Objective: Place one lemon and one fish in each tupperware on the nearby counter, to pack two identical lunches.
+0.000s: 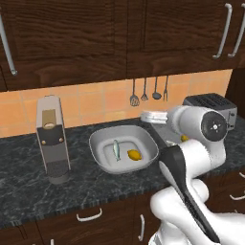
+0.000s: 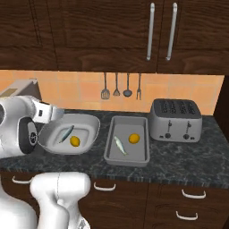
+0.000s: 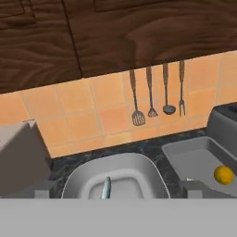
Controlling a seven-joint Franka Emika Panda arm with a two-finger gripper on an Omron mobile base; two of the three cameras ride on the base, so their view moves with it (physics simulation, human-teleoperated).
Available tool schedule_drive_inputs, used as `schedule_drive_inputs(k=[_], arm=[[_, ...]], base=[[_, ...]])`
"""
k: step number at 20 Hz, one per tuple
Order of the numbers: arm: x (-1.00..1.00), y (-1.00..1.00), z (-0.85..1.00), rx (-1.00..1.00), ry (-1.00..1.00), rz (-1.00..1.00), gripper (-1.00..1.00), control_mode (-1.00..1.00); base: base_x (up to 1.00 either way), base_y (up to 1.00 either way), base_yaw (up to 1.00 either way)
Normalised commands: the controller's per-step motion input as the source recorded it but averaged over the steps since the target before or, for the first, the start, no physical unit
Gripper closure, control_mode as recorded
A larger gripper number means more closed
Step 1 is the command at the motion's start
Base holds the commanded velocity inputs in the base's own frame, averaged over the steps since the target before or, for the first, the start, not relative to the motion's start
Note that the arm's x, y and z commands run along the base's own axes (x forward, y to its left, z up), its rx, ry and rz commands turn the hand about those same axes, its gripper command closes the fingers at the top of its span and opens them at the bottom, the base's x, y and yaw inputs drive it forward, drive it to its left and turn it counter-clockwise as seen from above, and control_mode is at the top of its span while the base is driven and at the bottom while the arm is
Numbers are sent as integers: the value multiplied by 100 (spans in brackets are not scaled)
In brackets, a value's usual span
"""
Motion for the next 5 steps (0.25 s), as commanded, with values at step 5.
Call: schedule_drive_inputs(k=[5], arm=[[-79,0,14,13,-96,0,-100,-100]], base=[[0,0,0]])
